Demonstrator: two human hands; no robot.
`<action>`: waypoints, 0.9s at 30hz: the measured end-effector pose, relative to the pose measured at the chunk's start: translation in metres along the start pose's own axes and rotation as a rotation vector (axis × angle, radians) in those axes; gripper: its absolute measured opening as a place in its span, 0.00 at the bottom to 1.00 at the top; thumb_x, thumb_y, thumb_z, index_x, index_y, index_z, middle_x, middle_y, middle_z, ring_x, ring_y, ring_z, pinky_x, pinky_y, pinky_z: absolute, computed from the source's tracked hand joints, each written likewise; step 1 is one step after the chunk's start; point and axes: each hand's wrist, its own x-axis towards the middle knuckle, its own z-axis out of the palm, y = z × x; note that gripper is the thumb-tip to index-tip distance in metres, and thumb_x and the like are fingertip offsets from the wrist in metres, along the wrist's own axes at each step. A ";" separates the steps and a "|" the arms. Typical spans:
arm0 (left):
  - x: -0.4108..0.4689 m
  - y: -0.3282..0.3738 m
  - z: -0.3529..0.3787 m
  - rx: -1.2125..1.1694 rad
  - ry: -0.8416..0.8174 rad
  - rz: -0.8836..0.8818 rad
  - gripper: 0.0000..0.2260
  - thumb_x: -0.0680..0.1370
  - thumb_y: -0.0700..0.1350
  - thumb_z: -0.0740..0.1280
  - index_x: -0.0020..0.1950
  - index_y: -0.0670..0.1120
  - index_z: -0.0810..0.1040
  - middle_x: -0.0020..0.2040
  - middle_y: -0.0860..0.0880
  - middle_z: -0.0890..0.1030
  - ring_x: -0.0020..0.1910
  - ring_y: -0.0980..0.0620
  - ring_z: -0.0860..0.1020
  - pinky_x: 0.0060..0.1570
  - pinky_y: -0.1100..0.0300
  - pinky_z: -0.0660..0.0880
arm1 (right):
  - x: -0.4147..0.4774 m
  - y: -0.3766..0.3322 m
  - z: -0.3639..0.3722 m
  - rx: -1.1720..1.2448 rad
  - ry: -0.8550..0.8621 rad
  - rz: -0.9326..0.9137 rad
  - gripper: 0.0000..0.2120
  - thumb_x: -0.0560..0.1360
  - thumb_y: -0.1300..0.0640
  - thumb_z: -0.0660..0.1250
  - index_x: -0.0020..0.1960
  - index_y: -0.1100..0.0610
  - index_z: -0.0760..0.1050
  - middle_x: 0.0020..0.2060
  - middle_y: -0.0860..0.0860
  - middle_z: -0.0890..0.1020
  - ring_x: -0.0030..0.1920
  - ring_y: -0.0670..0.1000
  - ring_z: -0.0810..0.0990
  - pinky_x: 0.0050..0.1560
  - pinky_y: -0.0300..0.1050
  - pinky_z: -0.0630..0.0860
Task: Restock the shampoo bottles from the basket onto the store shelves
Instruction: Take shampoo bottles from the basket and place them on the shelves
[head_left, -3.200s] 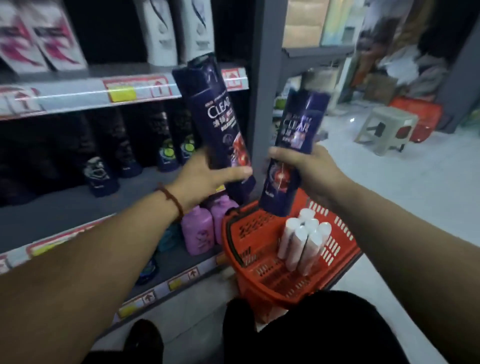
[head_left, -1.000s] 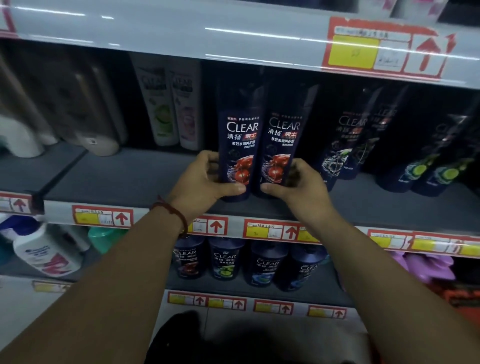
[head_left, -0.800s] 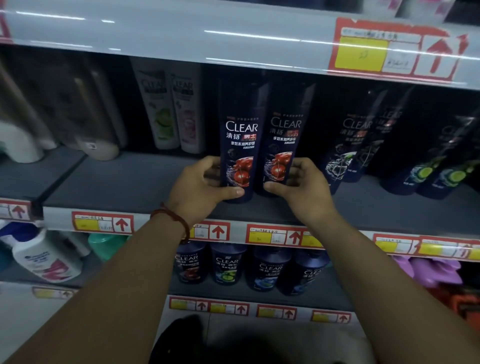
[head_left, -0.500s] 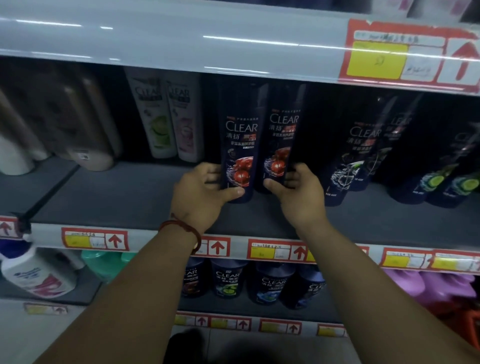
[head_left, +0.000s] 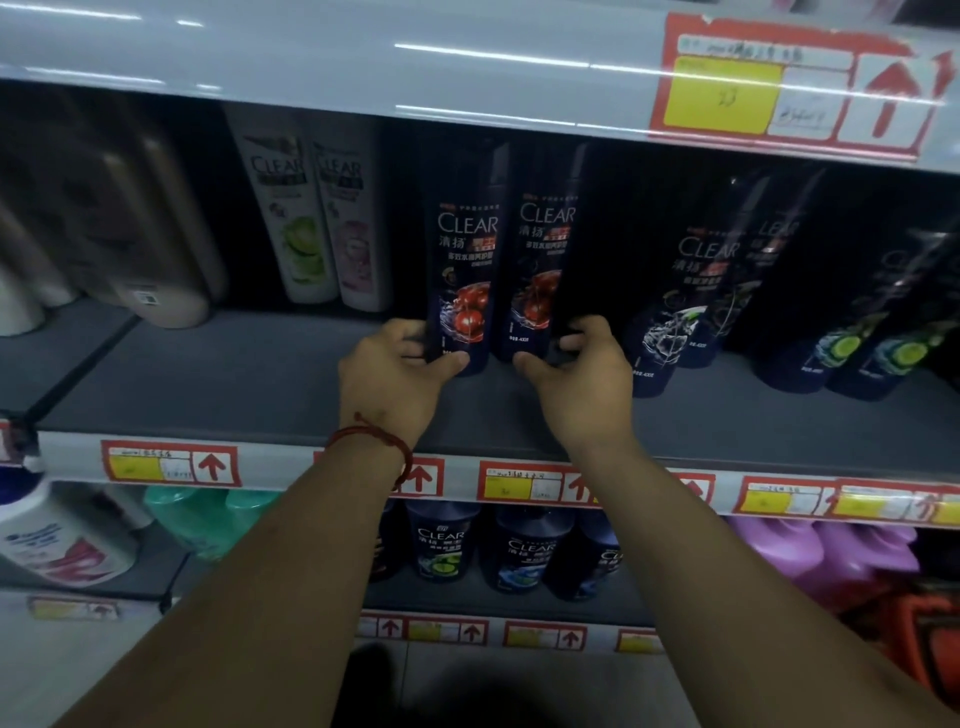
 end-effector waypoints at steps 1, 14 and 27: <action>0.000 -0.001 0.001 -0.004 0.002 0.003 0.21 0.70 0.50 0.78 0.60 0.48 0.80 0.49 0.52 0.80 0.44 0.59 0.78 0.40 0.76 0.69 | 0.001 -0.001 -0.002 0.020 -0.004 0.023 0.27 0.72 0.53 0.78 0.65 0.58 0.71 0.57 0.52 0.77 0.57 0.53 0.78 0.53 0.43 0.75; 0.006 -0.003 0.004 -0.030 0.013 -0.015 0.17 0.68 0.52 0.79 0.54 0.53 0.80 0.44 0.58 0.80 0.42 0.66 0.77 0.41 0.73 0.71 | 0.015 -0.002 0.007 -0.009 -0.018 0.115 0.21 0.70 0.52 0.79 0.58 0.56 0.75 0.52 0.49 0.83 0.50 0.53 0.83 0.50 0.49 0.80; 0.006 -0.003 0.006 -0.049 0.010 -0.006 0.16 0.70 0.51 0.78 0.55 0.52 0.81 0.46 0.56 0.81 0.43 0.66 0.78 0.43 0.71 0.73 | 0.021 -0.003 0.010 -0.075 0.004 0.171 0.19 0.73 0.52 0.77 0.59 0.60 0.77 0.54 0.53 0.83 0.48 0.59 0.85 0.52 0.53 0.81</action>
